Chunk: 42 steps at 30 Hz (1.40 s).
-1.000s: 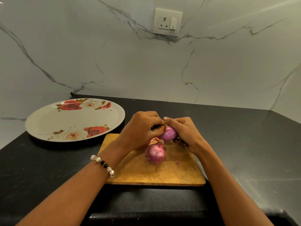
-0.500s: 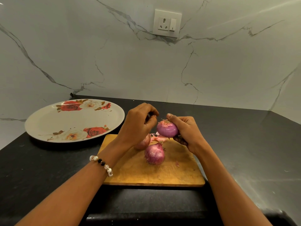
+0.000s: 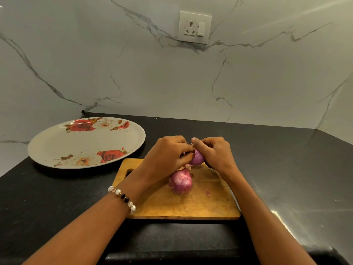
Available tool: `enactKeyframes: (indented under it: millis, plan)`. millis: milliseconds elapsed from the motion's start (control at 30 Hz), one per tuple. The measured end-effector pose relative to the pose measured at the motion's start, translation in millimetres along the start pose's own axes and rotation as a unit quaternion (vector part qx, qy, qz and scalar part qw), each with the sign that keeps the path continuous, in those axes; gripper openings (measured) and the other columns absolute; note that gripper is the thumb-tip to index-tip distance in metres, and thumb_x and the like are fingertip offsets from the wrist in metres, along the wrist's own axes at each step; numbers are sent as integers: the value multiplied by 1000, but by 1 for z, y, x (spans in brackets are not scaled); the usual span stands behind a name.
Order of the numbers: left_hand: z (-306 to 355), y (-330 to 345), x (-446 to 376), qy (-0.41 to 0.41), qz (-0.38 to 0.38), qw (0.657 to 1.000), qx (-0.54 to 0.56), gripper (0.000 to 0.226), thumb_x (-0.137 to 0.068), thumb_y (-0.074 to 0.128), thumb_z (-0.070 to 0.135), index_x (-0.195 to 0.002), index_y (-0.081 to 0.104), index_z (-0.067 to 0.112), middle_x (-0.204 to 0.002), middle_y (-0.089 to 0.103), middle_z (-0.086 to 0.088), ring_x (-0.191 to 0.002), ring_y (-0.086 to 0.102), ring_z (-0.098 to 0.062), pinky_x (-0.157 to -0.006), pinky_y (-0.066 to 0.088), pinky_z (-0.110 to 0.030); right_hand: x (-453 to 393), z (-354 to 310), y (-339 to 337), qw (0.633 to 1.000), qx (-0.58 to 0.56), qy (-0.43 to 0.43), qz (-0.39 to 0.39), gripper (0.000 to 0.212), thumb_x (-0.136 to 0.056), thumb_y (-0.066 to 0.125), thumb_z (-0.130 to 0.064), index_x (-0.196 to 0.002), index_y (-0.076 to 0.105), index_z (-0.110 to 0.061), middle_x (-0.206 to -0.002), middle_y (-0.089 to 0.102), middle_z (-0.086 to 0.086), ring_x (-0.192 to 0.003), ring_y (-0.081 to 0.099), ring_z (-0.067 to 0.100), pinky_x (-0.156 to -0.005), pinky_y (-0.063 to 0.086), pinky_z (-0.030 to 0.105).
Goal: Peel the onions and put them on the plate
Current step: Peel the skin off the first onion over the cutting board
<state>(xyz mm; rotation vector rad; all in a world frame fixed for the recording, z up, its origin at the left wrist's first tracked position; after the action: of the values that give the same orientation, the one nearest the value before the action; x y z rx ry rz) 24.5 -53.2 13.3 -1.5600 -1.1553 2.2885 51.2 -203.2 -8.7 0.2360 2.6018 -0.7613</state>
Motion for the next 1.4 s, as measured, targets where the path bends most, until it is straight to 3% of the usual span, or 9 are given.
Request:
enactKeyframes:
  millis: [400, 567, 700, 800, 867, 1000, 1133, 1400]
  plan:
    - [0, 2, -1, -10, 11, 999, -32, 12, -81, 68, 15, -86, 68, 3, -76, 66, -9, -65, 61, -15, -59, 51, -22, 0, -2, 2, 1000, 10, -20, -11, 31, -93, 62, -39, -93, 76, -11, -79, 71, -1, -74, 68, 11, -60, 53, 13]
    - [-12, -4, -2, -98, 67, 992, 32, 5, -82, 69, 12, -83, 66, 8, -76, 64, -2, -64, 52, -4, -60, 44, -7, 0, 0, 2, 999, -30, 8, -8, 30, -94, 62, -37, -92, 74, -10, -78, 68, 0, -69, 65, 13, -52, 47, 12]
    - [-17, -6, 0, -179, 84, 977, 77, 5, -86, 65, 13, -82, 62, 15, -73, 57, 10, -67, 57, -5, -62, 48, -9, -1, 2, 3, 999, -38, 28, -1, 29, -94, 61, -38, -92, 73, -12, -81, 69, 2, -75, 67, 17, -56, 51, 18]
    - [-22, -10, 1, -234, 110, 955, 146, 7, -90, 61, 13, -85, 59, 17, -75, 61, 6, -65, 64, -8, -57, 50, -11, -1, 5, 0, 998, -42, 47, 19, 28, -95, 61, -39, -87, 71, -14, -79, 68, 0, -71, 66, 15, -53, 51, 17]
    - [-20, -12, 0, -205, 112, 960, 152, 4, -89, 64, 17, -92, 64, 16, -83, 65, 4, -69, 65, -7, -60, 51, -10, -1, 5, -2, 998, -34, 47, 29, 29, -95, 61, -39, -86, 71, -14, -76, 67, -1, -67, 65, 13, -50, 48, 14]
    - [-11, -2, -2, -89, 32, 992, 81, 30, -81, 73, 22, -108, 70, 11, -96, 68, -2, -80, 62, -8, -72, 51, -12, -1, 3, -3, 999, -21, 29, 33, 31, -95, 61, -38, -84, 73, -11, -71, 67, -2, -67, 66, 12, -52, 48, 11]
    - [-9, 0, -2, -45, 17, 998, 44, 27, -78, 75, 17, -103, 72, 6, -90, 71, -10, -77, 65, -16, -70, 49, -14, -1, -1, -3, 999, -4, 12, 36, 29, -95, 61, -37, -82, 73, -14, -70, 66, -4, -66, 65, 11, -53, 49, 10]
    - [-7, 1, -3, -24, -1, 999, 31, 20, -81, 68, 20, -92, 74, 5, -81, 71, -9, -70, 65, -14, -66, 47, -12, -1, 1, 1, 999, 26, -7, 23, 32, -94, 63, -39, -91, 76, -10, -80, 71, 2, -75, 67, 11, -59, 51, 13]
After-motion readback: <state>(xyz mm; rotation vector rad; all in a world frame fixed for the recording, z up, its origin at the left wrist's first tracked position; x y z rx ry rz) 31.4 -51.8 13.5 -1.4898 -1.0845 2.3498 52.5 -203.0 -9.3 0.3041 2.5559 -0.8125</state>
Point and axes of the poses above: each hand's wrist, its own x-axis away from the middle knuckle, its own y-axis out of the palm, z = x × y, the point moved 5 cm from there along -x, towards the middle knuckle
